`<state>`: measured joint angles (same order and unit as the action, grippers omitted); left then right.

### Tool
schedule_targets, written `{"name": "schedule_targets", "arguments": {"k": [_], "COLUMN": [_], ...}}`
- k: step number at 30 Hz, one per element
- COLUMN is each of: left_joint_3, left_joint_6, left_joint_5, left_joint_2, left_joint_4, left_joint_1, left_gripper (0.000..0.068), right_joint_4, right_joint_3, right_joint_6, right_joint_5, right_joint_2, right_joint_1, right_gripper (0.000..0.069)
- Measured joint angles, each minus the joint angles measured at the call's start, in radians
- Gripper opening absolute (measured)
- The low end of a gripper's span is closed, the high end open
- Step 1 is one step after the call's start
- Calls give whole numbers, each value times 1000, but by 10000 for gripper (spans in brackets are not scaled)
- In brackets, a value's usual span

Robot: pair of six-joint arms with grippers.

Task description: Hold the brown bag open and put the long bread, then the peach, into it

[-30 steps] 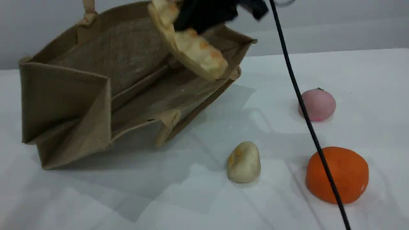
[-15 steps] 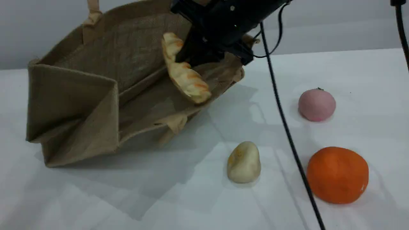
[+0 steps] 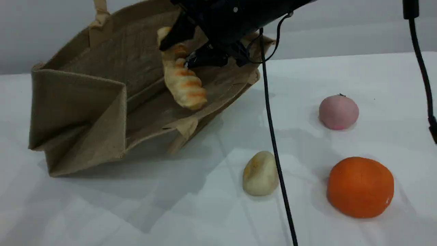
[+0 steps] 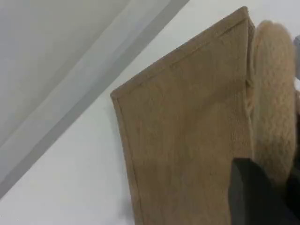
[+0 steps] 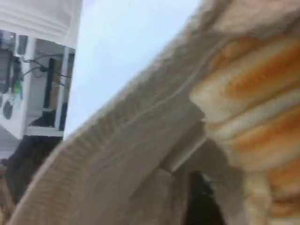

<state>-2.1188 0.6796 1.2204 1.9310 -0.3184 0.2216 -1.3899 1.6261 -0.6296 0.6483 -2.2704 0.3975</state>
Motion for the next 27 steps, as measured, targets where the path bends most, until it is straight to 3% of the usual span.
{"name": "schedule_targets", "arguments": {"k": [3, 6, 10, 16, 27], "left_joint_3": [0, 0, 0, 0, 0], "left_joint_6": [0, 0, -1, -4, -6], "left_joint_5": [1, 2, 2, 2, 2], "left_joint_2": [0, 0, 0, 0, 0], "left_joint_4": [0, 1, 1, 1, 1], "left_joint_1": [0, 0, 0, 0, 0], "left_gripper": [92, 92, 92, 92, 92], "right_joint_4": [4, 7, 31, 200, 633], "right_joint_3": [0, 0, 3, 6, 6], "right_joint_6": [-29, -36, -79, -83, 62], "right_joint_5": [33, 92, 191, 277, 273], "right_joint_2": [4, 25, 62, 135, 190], "right_joint_1": [-13, -45, -105, -187, -309], "right_gripper": [507, 538, 544, 545, 545]}}
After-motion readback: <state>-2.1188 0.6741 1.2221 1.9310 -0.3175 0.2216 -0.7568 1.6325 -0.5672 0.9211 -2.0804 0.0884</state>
